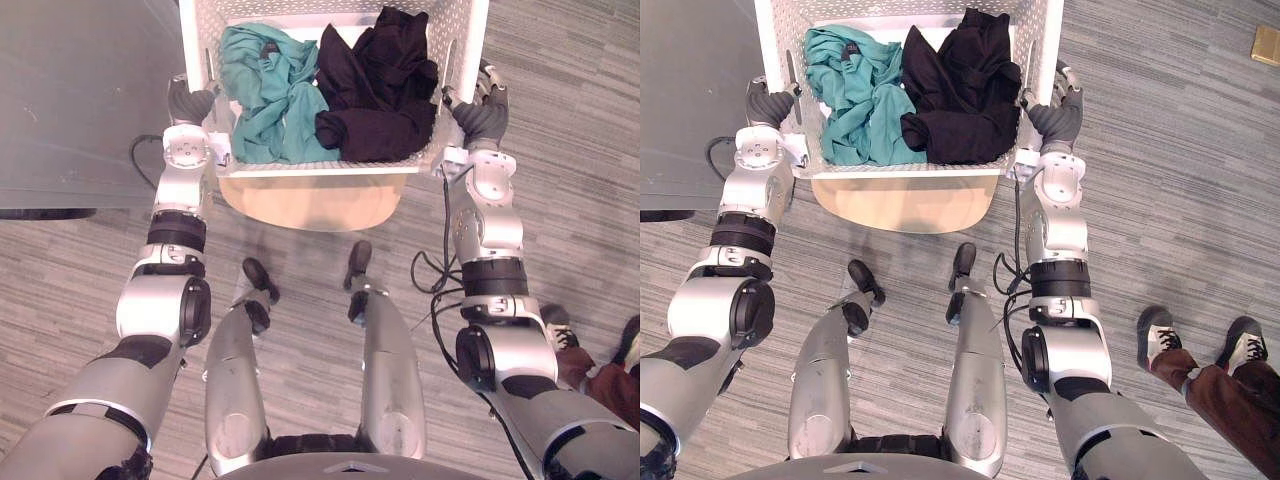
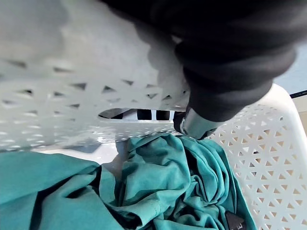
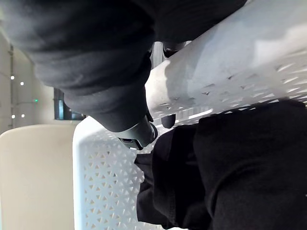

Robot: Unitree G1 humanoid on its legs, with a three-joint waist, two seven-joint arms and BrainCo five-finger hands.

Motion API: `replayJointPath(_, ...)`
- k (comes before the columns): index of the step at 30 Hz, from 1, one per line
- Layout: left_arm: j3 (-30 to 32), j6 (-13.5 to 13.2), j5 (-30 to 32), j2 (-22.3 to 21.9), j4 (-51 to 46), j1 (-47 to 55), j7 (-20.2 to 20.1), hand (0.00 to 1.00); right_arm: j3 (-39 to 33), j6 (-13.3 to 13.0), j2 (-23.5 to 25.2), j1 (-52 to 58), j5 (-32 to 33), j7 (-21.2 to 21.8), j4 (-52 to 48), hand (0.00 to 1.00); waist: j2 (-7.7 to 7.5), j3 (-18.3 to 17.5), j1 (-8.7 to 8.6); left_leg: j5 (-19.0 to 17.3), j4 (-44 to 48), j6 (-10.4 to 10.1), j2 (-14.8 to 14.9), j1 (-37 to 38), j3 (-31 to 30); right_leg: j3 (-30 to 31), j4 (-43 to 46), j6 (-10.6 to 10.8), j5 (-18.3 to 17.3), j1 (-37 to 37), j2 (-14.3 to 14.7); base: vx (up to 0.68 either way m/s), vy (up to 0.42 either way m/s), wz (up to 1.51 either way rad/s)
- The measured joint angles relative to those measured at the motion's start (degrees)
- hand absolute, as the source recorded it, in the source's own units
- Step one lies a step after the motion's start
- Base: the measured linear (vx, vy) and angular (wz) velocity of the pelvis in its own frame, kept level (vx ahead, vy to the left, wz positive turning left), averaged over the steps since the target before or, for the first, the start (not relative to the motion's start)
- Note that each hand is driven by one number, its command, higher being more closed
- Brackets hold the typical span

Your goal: Pick up the laundry basket with both hands and put the clothes into the washing machine.

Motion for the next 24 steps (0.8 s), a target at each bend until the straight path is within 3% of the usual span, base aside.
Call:
replayJointPath(8,-2.48,1.36,0.80,2.22,2.44,-3.66,-1.72,0.00,0.52,-0.04,-3.38,-6.80,4.22,3.69,10.04,0.00,0.00,0.00,0.03,0.42,-0.85,-0.06,-0.10,-0.95,-0.83,-0.88,-0.97,-0.02,-0.01,0.11,0.09,0.02,-0.010,0.04)
replayJointPath(13,-5.23,1.35,9.27,3.09,2.25,-5.08,-1.30,0.00,2.46,-0.03,-5.41,-7.56,7.19,4.76,13.24,0.00,0.01,-0.01,0.26,0.82,-1.37,-0.17,-0.43,0.73,-0.84,-1.22,-1.05,-0.03,0.00,1.57,-0.07,0.05,-0.006,0.02)
replayJointPath(16,-7.39,1.35,8.61,3.55,2.19,-4.59,-1.76,0.00,4.03,0.35,-6.51,-6.76,8.50,4.96,14.31,0.00,0.02,-0.01,0.70,1.44,-3.46,-0.45,-0.99,4.64,-0.17,-1.21,-1.02,-0.16,-0.22,4.35,-0.21,0.06,-0.016,-0.03)
replayJointPath(19,-11.62,0.52,3.17,5.55,-0.25,-2.17,-4.17,0.00,5.70,0.88,-9.02,-4.23,8.89,7.55,12.90,0.00,0.05,-0.08,0.75,1.67,-5.31,-0.78,-1.74,9.76,0.22,-1.10,-0.39,-0.17,-1.66,8.40,-0.74,0.05,-0.040,-0.02)
replayJointPath(24,-14.80,-1.03,5.96,7.44,1.54,-1.74,-9.01,0.00,7.99,0.97,-13.33,-2.64,9.46,10.81,9.16,0.00,0.04,-0.09,0.35,1.27,-6.97,-1.31,-2.25,13.32,1.89,-0.14,-0.32,-0.11,-2.49,10.80,-1.01,0.00,-0.022,-0.06)
